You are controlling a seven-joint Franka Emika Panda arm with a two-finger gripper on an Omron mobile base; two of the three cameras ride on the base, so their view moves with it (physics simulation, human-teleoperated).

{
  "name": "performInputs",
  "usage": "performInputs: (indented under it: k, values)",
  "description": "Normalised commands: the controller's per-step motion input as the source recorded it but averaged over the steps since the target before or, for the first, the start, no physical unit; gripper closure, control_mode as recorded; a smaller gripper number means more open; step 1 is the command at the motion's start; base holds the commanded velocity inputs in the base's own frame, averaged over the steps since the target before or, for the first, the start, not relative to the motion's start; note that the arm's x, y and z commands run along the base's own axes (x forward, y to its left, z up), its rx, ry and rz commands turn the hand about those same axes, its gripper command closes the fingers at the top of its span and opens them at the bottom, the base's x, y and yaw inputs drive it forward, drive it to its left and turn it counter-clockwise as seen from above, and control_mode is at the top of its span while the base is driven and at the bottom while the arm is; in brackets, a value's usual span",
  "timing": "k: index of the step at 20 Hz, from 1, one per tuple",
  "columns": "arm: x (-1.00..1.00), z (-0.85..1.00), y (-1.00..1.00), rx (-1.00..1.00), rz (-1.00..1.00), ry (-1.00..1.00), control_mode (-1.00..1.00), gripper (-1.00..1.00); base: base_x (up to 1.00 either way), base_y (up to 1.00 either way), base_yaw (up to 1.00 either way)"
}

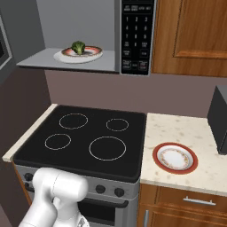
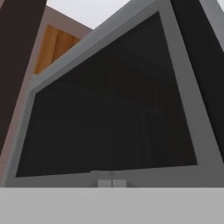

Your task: Pick the broccoli from the counter and place it in the microwave. Then turn on the microwave.

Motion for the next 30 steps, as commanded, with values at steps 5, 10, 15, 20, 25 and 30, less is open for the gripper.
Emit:
performInputs:
  k: [5, 10, 15, 20, 25, 30]
  values:
    - [0.02, 0.00, -0.19, 0.00, 0.00, -0.01, -1.00, 1.00, 0.00, 0.00, 0.00]
    - [0.01, 0.00, -0.26, 0.00, 0.00, 0.00, -1.00, 1.00, 0.00, 0.00, 0.00]
    - [0.10, 0.05, -0.35, 0.00, 0.00, 0.00, -1.00, 1.00, 0.00, 0.00, 0.00]
    - [0.24, 0.10, -0.35, 0.00, 0.00, 0.00, -1.00, 1.00, 0.00, 0.00, 0.00]
    - [0.32, 0.17, -0.38, 0.00, 0.00, 0.00, -1.00, 1.00, 0.00, 0.00, 0.00]
    - [0.40, 0.30, -0.55, 0.00, 0.00, 0.00, -1.00, 1.00, 0.00, 0.00, 0.00]
